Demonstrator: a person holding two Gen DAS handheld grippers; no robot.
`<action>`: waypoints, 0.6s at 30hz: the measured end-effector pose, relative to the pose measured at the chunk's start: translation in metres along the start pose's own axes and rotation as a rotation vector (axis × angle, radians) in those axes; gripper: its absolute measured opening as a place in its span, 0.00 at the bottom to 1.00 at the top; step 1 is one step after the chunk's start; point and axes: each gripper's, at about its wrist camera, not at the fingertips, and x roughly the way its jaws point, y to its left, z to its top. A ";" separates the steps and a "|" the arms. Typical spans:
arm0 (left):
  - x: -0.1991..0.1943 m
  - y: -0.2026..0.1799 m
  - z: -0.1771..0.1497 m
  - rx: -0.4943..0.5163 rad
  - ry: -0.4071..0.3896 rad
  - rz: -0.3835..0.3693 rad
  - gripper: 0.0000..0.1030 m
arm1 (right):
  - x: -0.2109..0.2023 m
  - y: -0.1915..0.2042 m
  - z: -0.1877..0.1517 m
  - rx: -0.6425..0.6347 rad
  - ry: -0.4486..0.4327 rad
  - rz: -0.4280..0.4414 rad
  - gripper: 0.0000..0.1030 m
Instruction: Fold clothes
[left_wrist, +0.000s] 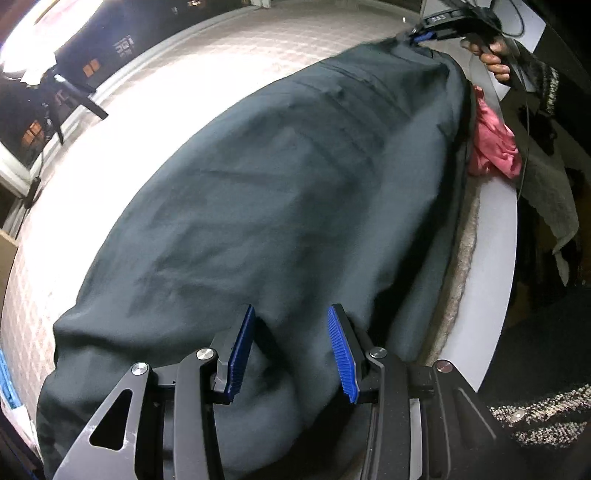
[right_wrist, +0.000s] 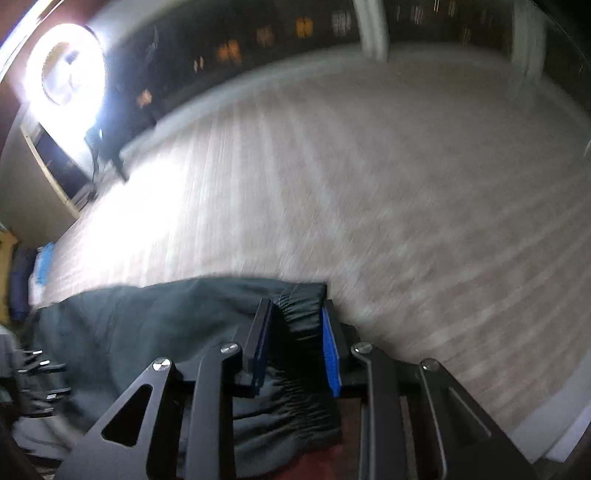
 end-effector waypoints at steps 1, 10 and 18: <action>-0.002 -0.002 0.000 0.009 -0.005 0.001 0.38 | -0.002 -0.004 -0.003 0.024 0.012 0.006 0.27; -0.013 -0.008 -0.001 -0.045 -0.041 -0.041 0.40 | -0.036 -0.070 -0.055 0.396 -0.024 0.133 0.45; -0.029 0.007 -0.022 -0.239 -0.079 -0.031 0.40 | -0.034 -0.029 -0.064 0.272 -0.055 -0.030 0.45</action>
